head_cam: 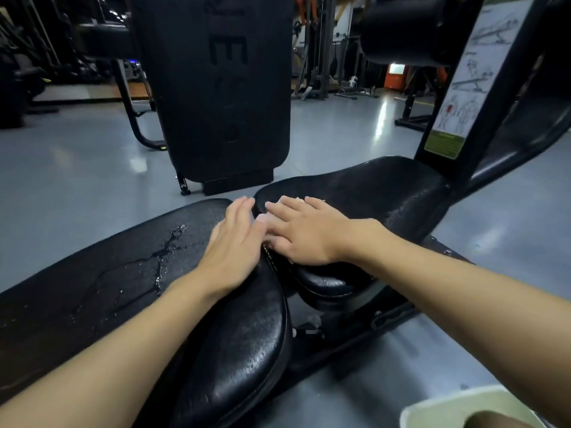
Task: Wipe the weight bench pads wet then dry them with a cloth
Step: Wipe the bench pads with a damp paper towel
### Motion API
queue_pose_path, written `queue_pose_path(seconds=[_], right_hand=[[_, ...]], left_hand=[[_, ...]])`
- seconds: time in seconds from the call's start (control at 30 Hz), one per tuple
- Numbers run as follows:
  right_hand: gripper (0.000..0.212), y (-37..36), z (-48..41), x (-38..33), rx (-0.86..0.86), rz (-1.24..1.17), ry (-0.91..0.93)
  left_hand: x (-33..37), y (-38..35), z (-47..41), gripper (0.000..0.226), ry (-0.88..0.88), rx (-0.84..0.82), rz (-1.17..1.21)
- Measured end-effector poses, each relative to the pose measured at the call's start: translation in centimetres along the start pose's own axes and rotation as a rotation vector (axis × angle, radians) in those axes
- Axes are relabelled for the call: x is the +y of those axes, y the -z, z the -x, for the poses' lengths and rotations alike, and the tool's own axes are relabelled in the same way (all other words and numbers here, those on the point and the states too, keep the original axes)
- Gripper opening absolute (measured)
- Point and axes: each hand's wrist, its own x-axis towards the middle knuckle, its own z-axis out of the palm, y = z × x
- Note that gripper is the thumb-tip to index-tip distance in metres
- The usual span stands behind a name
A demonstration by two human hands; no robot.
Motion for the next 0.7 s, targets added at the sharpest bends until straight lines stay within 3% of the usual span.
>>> queue_pose_path(seconds=[0.17,0.3,0.37,0.47,0.7], right_hand=[[0.051,-2.8,8.7,-1.6,0.262,0.04,-0.036],[0.05,-5.1,12.3,-3.7,0.402,-0.051,-0.186],[0.052,-5.6,12.7,-5.5,0.511,-0.188,-0.342],[0.053,-5.7,11.4,-7.6,0.686,-0.351,-0.573],[0.049,-7.3,9.3,-6.6,0.803,-0.362,-0.654]], left_hand=[[0.0,0.1,-0.1,0.046,-0.025,-0.056,-0.066],[1.8,-0.7,-0.9,0.038,-0.14,-0.119,-0.015],[3.1,-1.4,-1.7,0.038,-0.181,-0.178,0.06],[3.8,-2.6,-2.6,0.042,-0.18,-0.199,-0.046],[2.5,-2.9,-2.8,0.044,-0.22,-0.199,-0.123]])
